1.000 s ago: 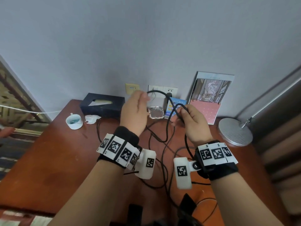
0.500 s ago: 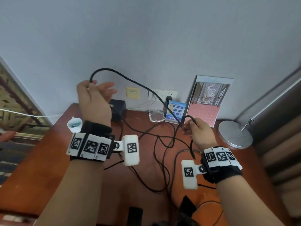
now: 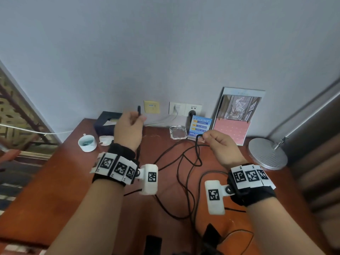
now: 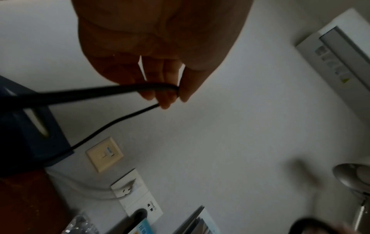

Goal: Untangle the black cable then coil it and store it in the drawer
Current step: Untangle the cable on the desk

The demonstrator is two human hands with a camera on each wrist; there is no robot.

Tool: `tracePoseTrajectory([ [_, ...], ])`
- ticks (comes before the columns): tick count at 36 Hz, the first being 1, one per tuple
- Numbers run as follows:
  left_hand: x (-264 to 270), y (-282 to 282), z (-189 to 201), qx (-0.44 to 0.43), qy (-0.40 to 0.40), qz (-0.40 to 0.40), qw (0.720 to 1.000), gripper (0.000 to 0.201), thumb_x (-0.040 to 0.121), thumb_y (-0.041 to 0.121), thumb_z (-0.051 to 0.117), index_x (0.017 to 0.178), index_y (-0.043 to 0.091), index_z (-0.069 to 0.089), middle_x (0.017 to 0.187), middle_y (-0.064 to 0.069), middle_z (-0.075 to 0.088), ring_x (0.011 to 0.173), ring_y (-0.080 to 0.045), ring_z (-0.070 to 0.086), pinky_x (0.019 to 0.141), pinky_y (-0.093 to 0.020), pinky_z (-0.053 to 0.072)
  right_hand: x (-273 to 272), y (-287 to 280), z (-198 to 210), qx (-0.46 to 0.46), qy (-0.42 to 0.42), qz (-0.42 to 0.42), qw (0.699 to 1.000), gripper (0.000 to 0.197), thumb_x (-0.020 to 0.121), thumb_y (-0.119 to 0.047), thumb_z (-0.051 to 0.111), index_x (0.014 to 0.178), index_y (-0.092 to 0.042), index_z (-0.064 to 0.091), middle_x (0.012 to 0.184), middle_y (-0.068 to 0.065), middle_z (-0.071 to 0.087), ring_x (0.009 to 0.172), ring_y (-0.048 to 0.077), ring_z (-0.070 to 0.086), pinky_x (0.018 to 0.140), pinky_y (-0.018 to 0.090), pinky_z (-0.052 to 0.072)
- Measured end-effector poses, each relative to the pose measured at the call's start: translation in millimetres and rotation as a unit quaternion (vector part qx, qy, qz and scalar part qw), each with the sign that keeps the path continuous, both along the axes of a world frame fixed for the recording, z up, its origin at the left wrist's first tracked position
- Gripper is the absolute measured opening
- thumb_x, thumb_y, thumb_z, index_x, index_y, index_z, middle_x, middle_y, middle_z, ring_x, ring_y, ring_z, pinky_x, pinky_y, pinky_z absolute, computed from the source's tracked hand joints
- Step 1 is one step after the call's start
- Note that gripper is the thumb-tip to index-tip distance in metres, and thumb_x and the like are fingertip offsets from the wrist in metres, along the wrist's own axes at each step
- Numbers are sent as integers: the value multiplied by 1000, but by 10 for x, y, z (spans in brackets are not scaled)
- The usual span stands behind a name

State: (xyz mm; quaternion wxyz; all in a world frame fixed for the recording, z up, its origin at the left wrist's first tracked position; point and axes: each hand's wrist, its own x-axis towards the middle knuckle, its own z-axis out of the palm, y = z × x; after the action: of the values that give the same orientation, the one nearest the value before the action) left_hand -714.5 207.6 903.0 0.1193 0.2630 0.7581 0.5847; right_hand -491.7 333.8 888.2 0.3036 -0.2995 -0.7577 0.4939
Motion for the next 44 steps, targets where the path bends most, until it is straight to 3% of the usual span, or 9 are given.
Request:
tracePoseTrajectory([
  [6,93,72,-135,-139,55,-97,984,41,93,24,58,133,14,55,133,1,56,124,-18,51,104,-28,35,-81,-91,150,46,14,61,997,34,94,-10,54,77,-36,69,84,-17,72,88,1,64,87,15,44],
  [10,453,81,57,-55,158,-139,976,40,100,29,47,138,17,49,141,-1,49,131,-14,42,108,-26,29,-163,-142,227,55,9,82,995,24,93,-10,56,89,-29,70,86,-17,73,90,0,65,88,18,45],
  [16,867,143,183,-15,193,-263,945,38,100,45,31,86,20,55,75,6,61,77,-15,60,87,-40,44,-211,-188,376,148,-14,145,978,29,94,-26,50,95,-3,69,91,12,71,90,30,65,86,51,49],
  [19,842,164,158,8,175,-270,947,35,98,44,32,73,24,46,66,6,52,67,-15,54,68,-37,44,-174,-167,451,183,-37,151,971,23,92,-22,54,93,-8,71,90,3,73,90,19,67,85,42,51],
  [23,744,181,143,-26,257,-270,927,15,102,21,38,97,15,50,68,7,50,67,-18,51,65,-37,39,-98,-100,534,248,-111,87,958,13,89,-21,64,94,-26,74,89,-14,73,86,4,66,81,33,52],
  [28,756,231,140,-98,352,-267,892,21,100,19,44,120,14,46,69,1,55,70,-33,59,62,-39,41,-103,-145,501,377,-250,0,892,18,89,-37,58,101,-37,71,93,-7,73,87,17,66,65,26,45],
  [36,304,63,149,-66,259,-151,952,12,100,22,45,107,23,54,69,11,56,67,-8,56,64,-27,33,305,223,359,237,-190,4,953,29,91,-39,56,66,-25,59,61,-8,56,59,5,50,61,29,40],
  [39,127,19,94,-75,247,-134,957,11,100,21,43,106,23,52,69,3,62,70,-15,60,67,-31,41,405,321,319,201,-146,10,969,19,92,-29,58,74,-35,63,74,-16,66,72,-4,57,70,17,41],
  [44,117,59,5,-100,241,-111,959,20,101,18,38,105,15,57,81,-3,63,82,-24,60,73,-35,43,274,257,292,238,-113,3,965,17,92,-22,59,96,-16,74,93,-11,73,89,-5,62,78,11,45],
])
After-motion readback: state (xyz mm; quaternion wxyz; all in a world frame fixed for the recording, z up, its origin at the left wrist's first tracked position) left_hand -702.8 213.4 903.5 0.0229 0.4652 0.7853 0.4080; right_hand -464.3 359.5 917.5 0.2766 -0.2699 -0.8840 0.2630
